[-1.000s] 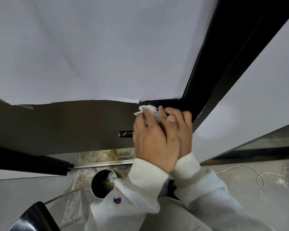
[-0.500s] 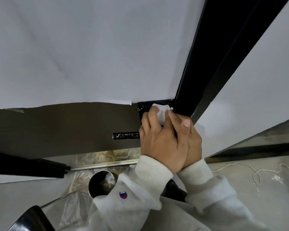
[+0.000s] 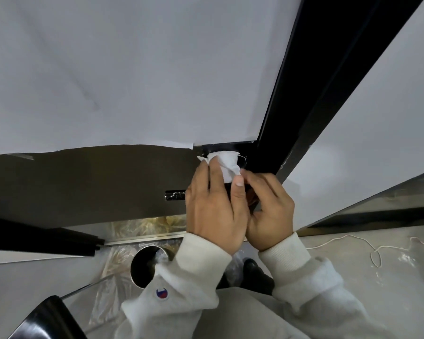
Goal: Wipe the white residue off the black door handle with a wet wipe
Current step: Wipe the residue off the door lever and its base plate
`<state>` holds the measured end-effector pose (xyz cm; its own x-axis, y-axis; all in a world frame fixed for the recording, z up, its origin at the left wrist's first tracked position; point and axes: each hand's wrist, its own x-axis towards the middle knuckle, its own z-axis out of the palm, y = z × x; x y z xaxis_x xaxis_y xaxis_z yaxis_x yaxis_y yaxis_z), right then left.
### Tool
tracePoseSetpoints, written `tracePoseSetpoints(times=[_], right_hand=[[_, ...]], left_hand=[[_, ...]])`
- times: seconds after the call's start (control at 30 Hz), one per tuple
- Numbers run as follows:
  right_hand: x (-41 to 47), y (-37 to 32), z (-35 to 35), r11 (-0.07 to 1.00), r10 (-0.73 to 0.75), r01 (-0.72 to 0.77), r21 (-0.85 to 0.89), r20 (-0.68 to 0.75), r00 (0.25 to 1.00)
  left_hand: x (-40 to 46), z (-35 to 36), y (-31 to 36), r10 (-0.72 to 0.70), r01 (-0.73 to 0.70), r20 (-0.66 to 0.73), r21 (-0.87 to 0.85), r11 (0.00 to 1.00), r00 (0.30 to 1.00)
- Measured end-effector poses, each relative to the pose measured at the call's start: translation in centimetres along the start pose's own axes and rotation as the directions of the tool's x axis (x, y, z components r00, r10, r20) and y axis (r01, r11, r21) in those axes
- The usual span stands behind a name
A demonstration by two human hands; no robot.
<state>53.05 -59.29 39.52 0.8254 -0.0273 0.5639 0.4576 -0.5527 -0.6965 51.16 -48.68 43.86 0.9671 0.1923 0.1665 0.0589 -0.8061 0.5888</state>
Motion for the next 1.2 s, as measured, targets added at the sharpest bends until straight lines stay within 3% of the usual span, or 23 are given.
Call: tracePoseSetpoints(times=[0.1, 0.2, 0.33, 0.53, 0.7, 0.9, 0.97, 1.2], right_hand=[[-0.4, 0.2, 0.2, 0.995, 0.065, -0.066, 0.070, 0.021, 0.998], [-0.2, 0.3, 0.1, 0.999, 0.025, -0.025, 0.034, 0.022, 0.999], [-0.3, 0.4, -0.1, 0.996, 0.067, -0.068, 0.050, 0.009, 0.998], [-1.0, 0.6, 0.2, 0.955, 0.241, -0.244, 0.168, 0.036, 0.970], [-1.4, 0.3, 0.7, 0.881, 0.396, -0.398, 0.256, 0.062, 0.916], [-1.7, 0.6, 0.6, 0.826, 0.472, -0.483, 0.290, 0.112, 0.875], [-1.6, 0.4, 0.5, 0.797, 0.507, -0.517, 0.312, 0.121, 0.854], [-1.5, 0.5, 0.7, 0.575, 0.664, -0.695, 0.432, 0.250, 0.705]], left_hand=[[0.5, -0.5, -0.2, -0.061, 0.060, -0.070, -0.021, 0.998, 0.996], [1.6, -0.3, 0.3, -0.120, 0.118, -0.054, -0.026, 0.993, 0.991], [3.1, 0.2, -0.5, -0.099, 0.093, -0.089, -0.064, 0.994, 0.991], [6.3, -1.5, -2.6, -0.107, 0.111, -0.045, 0.105, 0.988, 0.993], [6.0, -0.9, -3.1, -0.207, 0.203, 0.018, 0.117, 0.972, 0.978], [4.6, -1.4, -2.4, -0.205, 0.210, -0.092, 0.043, 0.977, 0.974], [4.9, -1.5, -1.9, -0.242, 0.245, -0.072, 0.037, 0.969, 0.968], [5.6, -2.4, -2.5, -0.252, 0.253, 0.056, -0.012, 0.967, 0.966]])
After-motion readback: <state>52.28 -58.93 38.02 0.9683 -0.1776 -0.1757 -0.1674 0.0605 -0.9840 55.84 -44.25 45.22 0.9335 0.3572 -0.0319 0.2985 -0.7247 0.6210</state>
